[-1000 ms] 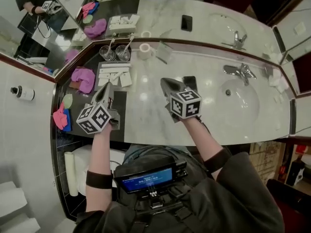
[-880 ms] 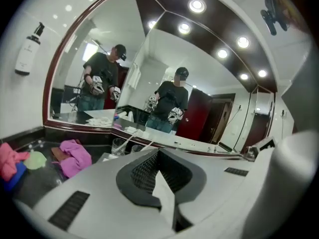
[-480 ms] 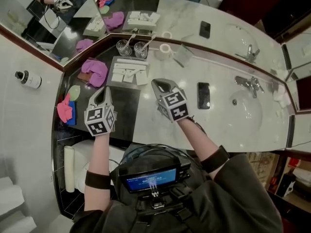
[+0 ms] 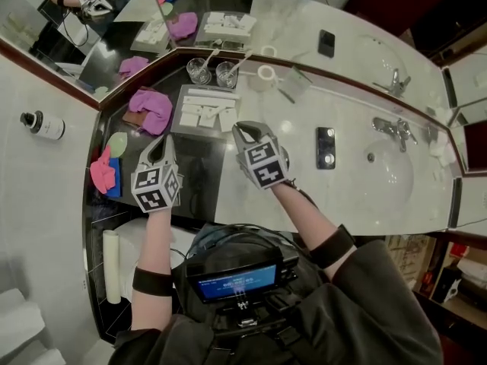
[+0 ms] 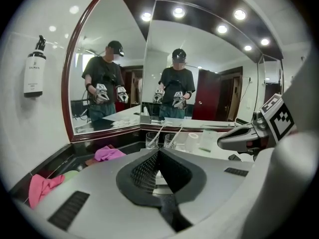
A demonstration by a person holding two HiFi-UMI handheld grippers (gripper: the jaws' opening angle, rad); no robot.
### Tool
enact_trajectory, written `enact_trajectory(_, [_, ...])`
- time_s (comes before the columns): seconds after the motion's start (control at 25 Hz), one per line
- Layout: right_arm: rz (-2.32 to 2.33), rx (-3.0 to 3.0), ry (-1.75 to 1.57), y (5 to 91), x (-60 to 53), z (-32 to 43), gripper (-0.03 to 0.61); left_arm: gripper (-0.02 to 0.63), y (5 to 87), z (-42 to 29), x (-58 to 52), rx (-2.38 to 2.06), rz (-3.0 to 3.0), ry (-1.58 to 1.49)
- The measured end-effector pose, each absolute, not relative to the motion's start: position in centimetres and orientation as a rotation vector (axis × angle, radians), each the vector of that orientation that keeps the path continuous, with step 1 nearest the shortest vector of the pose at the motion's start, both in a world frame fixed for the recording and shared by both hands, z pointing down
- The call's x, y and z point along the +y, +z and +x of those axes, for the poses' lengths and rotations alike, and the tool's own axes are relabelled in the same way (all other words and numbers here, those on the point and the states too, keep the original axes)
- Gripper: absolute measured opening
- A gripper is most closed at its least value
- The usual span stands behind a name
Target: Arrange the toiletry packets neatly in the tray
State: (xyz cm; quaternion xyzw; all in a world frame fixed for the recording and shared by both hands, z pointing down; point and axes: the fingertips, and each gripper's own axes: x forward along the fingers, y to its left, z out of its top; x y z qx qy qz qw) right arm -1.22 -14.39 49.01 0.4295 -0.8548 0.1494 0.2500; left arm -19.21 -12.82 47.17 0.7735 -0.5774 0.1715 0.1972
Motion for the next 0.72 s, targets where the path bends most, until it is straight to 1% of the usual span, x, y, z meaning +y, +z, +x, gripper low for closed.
enact_trajectory(0.04, [1.164,-2.313,0.404,49.5,-14.6,-1.5,0.059,0.0,47.3,-19.3,-12.9,-1.613,2.167,0.482])
enact_trajectory(0.16, [1.125,-2.281,0.424,51.1,-15.5,-2.9,0.163,0.0,47.8,-19.6,-13.2,-1.597,2.168,0.485])
enact_trajectory(0.24, [1.102,-2.252,0.451,52.5,-16.4,-4.0,0.238,0.0,48.1,-19.7,-13.4,-1.585,2.169,0.486])
enact_trajectory(0.32, [1.093,-2.212,0.485,54.2,-17.7,-4.9,0.336,0.0,48.5,-19.8,-13.6,-1.574,2.17,0.488])
enact_trajectory(0.4, [1.093,-2.171,0.525,56.1,-19.0,-5.6,0.404,0.0,48.9,-20.0,-13.7,-1.564,2.167,0.488])
enact_trajectory(0.44, [1.087,-2.151,0.546,57.3,-19.5,-6.0,0.427,0.0,49.1,-20.1,-13.7,-1.559,2.165,0.487])
enact_trajectory(0.56, [1.05,-2.087,0.593,60.3,-20.9,-6.9,0.439,0.0,49.6,-20.6,-13.8,-1.548,2.156,0.481])
enact_trajectory(0.72, [1.081,-2.015,0.589,61.7,-23.3,-6.8,0.439,0.0,50.3,-21.9,-13.8,-1.55,2.135,0.471])
